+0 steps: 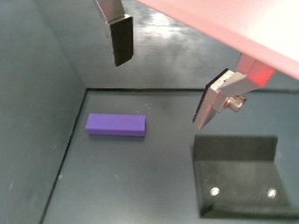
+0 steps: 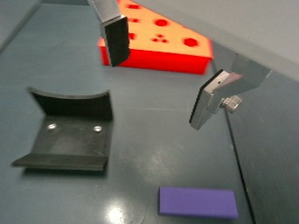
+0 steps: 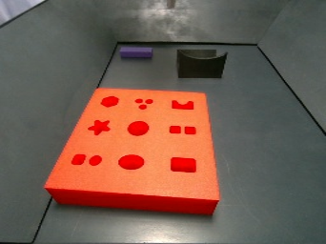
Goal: Pick up the rectangle object. Move up. Place the rectangle object on the fixture. Regrasp the rectangle object. Move to above the board. Insert the rectangle object.
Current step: Pick up the rectangle object.
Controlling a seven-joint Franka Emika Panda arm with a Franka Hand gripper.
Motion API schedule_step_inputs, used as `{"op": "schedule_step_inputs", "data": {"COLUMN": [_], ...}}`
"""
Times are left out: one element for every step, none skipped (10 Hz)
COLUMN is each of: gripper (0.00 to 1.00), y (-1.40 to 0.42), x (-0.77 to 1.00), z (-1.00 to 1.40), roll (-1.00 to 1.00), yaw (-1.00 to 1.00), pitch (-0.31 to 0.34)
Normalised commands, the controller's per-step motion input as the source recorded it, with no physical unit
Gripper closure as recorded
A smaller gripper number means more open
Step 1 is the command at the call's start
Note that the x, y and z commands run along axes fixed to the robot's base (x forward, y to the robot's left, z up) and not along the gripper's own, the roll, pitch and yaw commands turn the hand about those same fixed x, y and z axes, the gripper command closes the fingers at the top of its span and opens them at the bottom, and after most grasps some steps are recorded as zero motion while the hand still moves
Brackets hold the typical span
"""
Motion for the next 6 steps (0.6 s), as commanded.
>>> {"op": "schedule_step_inputs", "data": {"gripper": [0.0, 0.0, 0.0, 0.0, 0.0, 0.0], "y": [0.24, 0.21, 0.06, 0.0, 0.0, 0.03], "x": [-0.15, -0.15, -0.11, -0.08, 0.0, -0.04], "z": [-0.3, -0.32, -0.31, -0.31, -0.46, -0.57], "roll": [0.0, 0.0, 0.0, 0.0, 0.0, 0.0], "yaw": [-0.73, -0.78, -0.92, -0.98, -1.0, -0.99], "pitch": [0.089, 0.097, 0.06, 0.05, 0.0, 0.0]}}
